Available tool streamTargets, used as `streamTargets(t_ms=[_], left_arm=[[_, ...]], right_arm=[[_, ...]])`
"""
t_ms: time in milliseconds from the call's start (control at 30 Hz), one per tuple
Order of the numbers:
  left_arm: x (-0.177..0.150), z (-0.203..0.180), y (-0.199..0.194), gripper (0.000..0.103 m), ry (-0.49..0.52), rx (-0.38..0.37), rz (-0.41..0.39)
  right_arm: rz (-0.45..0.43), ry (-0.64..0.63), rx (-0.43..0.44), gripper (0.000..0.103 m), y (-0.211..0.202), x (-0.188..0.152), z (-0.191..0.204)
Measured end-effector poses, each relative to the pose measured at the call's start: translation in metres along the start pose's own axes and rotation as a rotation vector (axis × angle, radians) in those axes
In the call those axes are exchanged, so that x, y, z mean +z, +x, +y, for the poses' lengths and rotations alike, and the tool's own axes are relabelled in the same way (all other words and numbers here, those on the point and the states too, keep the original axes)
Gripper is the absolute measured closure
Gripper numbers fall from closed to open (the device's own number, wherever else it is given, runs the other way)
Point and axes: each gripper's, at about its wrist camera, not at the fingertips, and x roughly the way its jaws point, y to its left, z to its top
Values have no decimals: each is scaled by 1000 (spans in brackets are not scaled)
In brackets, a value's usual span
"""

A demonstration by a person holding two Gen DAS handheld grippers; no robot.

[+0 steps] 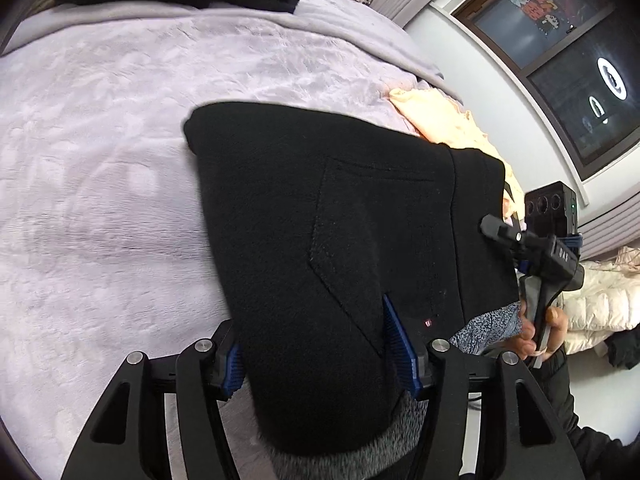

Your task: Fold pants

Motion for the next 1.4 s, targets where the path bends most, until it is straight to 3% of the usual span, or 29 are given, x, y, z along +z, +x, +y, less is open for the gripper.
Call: streamTargets(t_ms=[100,200,367,433,500,533,600,667,767,867,900,967,1133,1233,1400], left_arm=[[-7,-1,-27,42,29,53,-58],[-16,-14,-54,42,91,80,-126],[-28,-62,-51,42,261,25,-138],[-35,-73,-35,42,316,61,-108],[-38,-75,-12,42,326,115,-75],[-40,-69,-2,42,319,119,-54],[-42,-58,1,42,284,87,-52],[-39,-65,-10,42,287,90,-66],[-24,-80,-39,42,332,97,-150],[8,-82,-47,7,337,168,-249],[17,-80,-44,7,332,184,-265],[41,-74,-25,8,308,202,-224],[63,-46,38,8,210,254,-65],[58,-44,55,7,217,290,-51],[55,-54,49,8,221,338,-54]], right_arm=[[-132,20,-110,22,-41,-8,5],[-202,-144,-150,21,-68,-35,47],[-90,-469,-54,18,-56,-97,122],[-46,-549,-80,18,-40,-115,135],[1,-535,-152,18,-22,-119,126],[29,-499,-180,19,-13,-118,113],[76,-409,-141,19,-4,-114,94],[56,-392,-110,18,-13,-109,99],[-53,-508,-143,17,-45,-94,123],[-140,-573,-218,15,-52,-58,140],[-152,-577,-240,15,-49,-44,141],[-140,-543,-273,15,-31,-11,136],[30,-373,-366,15,16,42,83],[54,-324,-364,14,34,46,68],[33,-348,-403,9,25,37,79]])
